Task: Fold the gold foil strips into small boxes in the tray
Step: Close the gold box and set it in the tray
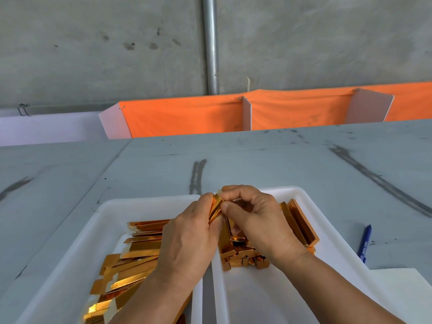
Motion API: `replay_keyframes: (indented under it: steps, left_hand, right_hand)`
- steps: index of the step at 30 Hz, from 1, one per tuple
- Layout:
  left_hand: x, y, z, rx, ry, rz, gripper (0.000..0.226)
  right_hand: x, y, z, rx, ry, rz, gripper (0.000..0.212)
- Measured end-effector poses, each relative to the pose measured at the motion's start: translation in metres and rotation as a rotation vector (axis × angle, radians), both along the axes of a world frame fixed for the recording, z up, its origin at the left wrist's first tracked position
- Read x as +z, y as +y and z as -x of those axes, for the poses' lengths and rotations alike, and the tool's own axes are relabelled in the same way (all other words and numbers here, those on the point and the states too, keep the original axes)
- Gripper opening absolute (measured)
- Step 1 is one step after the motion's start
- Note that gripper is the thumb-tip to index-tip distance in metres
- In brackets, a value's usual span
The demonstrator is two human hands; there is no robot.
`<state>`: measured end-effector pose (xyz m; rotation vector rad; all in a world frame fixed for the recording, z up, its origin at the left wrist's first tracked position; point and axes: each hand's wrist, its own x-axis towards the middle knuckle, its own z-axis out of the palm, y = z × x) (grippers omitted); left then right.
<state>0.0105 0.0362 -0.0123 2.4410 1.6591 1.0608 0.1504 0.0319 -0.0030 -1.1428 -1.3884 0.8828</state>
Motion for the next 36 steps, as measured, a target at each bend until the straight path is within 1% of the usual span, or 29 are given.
replay_keyframes:
  steps: [3, 6, 8, 10, 12, 14, 16, 18, 20, 22, 24, 31, 36]
  left_hand:
    - [0.001, 0.0, 0.0, -0.008, -0.027, -0.015, 0.037]
    - [0.001, -0.002, 0.0, -0.021, -0.033, -0.039, 0.04]
    - [0.002, -0.003, -0.001, -0.035, -0.023, -0.044, 0.039]
    - [0.002, -0.004, -0.002, -0.049, -0.008, -0.04, 0.036]
    - [0.002, -0.004, -0.002, -0.069, 0.003, -0.032, 0.035]
    - [0.002, -0.005, -0.002, -0.086, 0.016, -0.014, 0.038]
    - [0.001, -0.005, -0.003, -0.098, 0.018, -0.001, 0.039]
    - [0.001, -0.005, -0.002, -0.1, 0.004, -0.002, 0.039]
    - [0.001, -0.004, -0.002, -0.091, -0.005, 0.001, 0.038]
    - [0.001, -0.004, -0.002, -0.084, -0.009, 0.005, 0.038]
    - [0.001, -0.004, -0.001, -0.083, -0.008, 0.009, 0.038]
    - [0.003, -0.003, -0.001, -0.089, -0.021, 0.008, 0.039]
    - [0.003, -0.004, -0.001, -0.091, -0.015, 0.007, 0.037]
  right_hand:
    - [0.004, 0.002, -0.005, -0.05, 0.088, 0.051, 0.016]
    - [0.01, 0.005, -0.01, -0.121, 0.181, 0.126, 0.018]
    - [0.011, 0.005, -0.011, -0.103, 0.199, 0.2, 0.022]
    - [0.011, 0.004, -0.011, -0.038, 0.197, 0.246, 0.022]
    - [0.011, 0.004, -0.01, -0.002, 0.186, 0.228, 0.015]
    - [0.01, 0.003, -0.009, -0.042, 0.129, 0.143, 0.005]
    - [0.008, 0.003, -0.007, -0.112, 0.017, 0.036, 0.009]
    - [0.008, 0.001, -0.007, -0.106, -0.012, -0.023, 0.013]
    - [0.01, -0.001, -0.009, -0.036, 0.064, 0.003, 0.018]
    - [0.013, 0.0, -0.012, 0.027, 0.165, 0.083, 0.025]
    - [0.014, 0.001, -0.013, 0.059, 0.224, 0.155, 0.027]
    - [0.014, 0.002, -0.01, 0.103, 0.262, 0.199, 0.008]
    - [0.014, 0.002, -0.009, 0.084, 0.284, 0.215, 0.003]
